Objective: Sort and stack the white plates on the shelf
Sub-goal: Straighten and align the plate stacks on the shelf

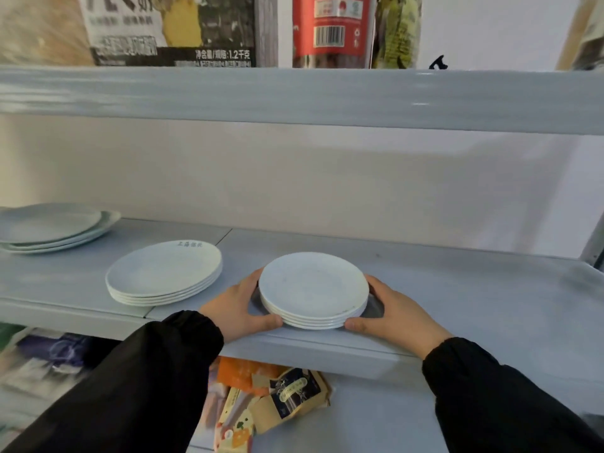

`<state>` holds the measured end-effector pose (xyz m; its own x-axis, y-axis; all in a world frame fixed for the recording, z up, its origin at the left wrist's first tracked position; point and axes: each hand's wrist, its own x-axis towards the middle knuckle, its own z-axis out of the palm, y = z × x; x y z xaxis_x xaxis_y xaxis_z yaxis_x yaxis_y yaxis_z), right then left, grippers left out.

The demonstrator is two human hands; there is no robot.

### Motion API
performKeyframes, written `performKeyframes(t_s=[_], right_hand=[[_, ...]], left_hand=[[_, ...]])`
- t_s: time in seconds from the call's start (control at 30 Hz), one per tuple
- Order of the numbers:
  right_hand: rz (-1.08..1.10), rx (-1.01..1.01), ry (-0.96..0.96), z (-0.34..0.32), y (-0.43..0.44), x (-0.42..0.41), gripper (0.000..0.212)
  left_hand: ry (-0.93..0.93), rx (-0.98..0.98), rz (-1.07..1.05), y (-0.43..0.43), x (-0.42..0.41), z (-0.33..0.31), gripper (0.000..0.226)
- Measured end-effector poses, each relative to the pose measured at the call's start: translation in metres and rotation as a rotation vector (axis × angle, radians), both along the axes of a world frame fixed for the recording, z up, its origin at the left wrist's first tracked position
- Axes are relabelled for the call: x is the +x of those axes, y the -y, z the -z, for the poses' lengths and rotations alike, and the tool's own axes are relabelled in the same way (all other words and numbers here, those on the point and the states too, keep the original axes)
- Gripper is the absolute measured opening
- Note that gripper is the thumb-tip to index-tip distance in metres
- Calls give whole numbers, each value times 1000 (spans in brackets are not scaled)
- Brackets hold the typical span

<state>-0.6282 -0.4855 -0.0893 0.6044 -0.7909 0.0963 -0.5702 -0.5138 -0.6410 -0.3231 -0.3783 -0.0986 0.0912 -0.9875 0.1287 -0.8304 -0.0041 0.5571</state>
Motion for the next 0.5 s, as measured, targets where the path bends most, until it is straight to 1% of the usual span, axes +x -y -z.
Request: performKeyframes(t_s=[0.1,0.27,0.5], right_hand=[[13,-45,-75,1,-10,15,102],[35,-90,-141,-9,-27,27,99],[26,-83,-107,-6,-22,25,96]], left_hand=[[35,19,-38,-13,11,0,110],[9,17,-55,-16,13,-2,113],[60,69,-81,-11,13,2,118]])
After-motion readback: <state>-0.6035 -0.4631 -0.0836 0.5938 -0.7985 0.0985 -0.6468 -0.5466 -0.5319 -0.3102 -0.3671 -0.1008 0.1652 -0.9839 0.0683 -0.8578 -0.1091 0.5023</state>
